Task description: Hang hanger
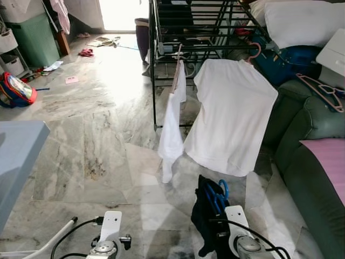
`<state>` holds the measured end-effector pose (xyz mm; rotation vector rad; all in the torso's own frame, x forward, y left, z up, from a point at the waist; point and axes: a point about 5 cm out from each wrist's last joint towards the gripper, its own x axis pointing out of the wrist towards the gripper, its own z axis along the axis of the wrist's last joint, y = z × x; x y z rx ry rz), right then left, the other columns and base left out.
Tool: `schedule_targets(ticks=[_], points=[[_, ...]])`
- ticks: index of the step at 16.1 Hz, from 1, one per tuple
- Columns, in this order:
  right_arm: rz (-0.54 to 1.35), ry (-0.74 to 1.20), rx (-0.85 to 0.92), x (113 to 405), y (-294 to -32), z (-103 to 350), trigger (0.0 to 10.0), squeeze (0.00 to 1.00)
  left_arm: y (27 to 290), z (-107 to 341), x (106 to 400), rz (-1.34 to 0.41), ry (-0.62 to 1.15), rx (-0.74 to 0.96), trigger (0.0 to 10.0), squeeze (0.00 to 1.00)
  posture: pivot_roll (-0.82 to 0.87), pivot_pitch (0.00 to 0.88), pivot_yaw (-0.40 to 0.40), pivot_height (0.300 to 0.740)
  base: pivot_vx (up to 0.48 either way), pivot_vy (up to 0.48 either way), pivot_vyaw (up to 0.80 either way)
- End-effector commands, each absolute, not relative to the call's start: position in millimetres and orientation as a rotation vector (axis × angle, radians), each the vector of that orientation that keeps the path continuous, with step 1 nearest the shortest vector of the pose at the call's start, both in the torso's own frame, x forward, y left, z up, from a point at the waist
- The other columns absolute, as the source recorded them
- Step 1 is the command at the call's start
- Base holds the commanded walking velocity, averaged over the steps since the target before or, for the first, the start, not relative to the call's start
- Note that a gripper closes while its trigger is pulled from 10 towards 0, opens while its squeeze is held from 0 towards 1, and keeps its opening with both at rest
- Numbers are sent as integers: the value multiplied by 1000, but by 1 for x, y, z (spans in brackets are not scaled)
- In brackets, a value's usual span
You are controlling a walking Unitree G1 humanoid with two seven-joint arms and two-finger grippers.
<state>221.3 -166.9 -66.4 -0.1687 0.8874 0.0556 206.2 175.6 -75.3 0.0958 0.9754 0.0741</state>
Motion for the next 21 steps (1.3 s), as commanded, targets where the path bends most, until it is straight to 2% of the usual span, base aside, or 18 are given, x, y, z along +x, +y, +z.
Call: schedule_targets(ticks=[1,7,21], points=[[63,883,-189,223,-170,-65,10000,0,175,-76,206,79,978,89,10000,0,106,0,-71,740,0,0,0],[88,883,-219,223,-173,-65,10000,0,174,-82,194,67,1007,87,10000,0,117,0,-97,740,0,0,0],[117,892,-249,217,-168,-69,10000,0,175,-83,191,22,1013,129,10000,0,105,12,-75,740,0,-17,0]])
